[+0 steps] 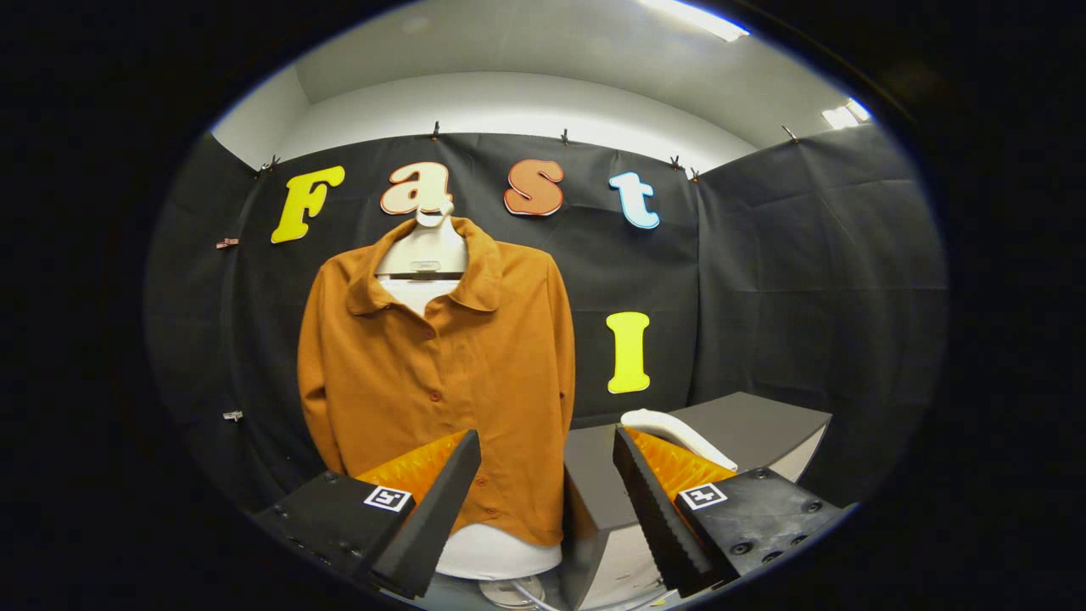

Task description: Iron the clothes twice with a garment steamer, once on the left side and once on the right side.

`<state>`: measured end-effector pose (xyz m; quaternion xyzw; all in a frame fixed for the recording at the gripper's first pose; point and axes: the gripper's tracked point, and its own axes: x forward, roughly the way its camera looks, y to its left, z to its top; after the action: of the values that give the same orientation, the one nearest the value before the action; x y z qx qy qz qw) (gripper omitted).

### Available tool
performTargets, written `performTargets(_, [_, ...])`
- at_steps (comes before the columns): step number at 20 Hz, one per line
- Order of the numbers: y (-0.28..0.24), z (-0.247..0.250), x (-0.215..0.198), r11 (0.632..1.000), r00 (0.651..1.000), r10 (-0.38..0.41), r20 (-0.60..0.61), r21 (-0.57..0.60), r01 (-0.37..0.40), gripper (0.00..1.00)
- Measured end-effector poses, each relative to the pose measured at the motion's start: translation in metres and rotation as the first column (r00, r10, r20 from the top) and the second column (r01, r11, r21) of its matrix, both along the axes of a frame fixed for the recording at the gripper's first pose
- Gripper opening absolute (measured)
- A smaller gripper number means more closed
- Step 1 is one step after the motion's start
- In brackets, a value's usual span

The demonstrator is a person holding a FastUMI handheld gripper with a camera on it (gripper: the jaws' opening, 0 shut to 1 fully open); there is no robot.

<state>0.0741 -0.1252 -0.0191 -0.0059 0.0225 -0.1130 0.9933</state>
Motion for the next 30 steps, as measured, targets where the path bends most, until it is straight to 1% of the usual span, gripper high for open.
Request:
performTargets(4, [-0.064,0.000,0.029,1.000,1.000,-0.020,-0.015,-0.009,0.020,0.99])
performTargets(10, [-0.161,-0.015,0.059,0.997,0.994,-0.082,-0.065,0.003,0.082,0.98])
performTargets(15, [-0.216,-0.042,0.084,0.994,0.985,-0.098,-0.142,0.037,0.105,0.99])
performTargets(18, [-0.235,-0.068,0.100,0.992,0.974,-0.089,-0.211,0.066,0.105,0.97])
performTargets(23, [-0.246,-0.107,0.125,0.990,0.946,-0.060,-0.319,0.099,0.096,0.98])
performTargets(27, [-0.250,-0.131,0.132,0.988,0.921,-0.045,-0.388,0.121,0.100,0.98])
performTargets(30, [-0.252,-0.145,0.130,0.987,0.899,-0.044,-0.436,0.120,0.107,0.98])
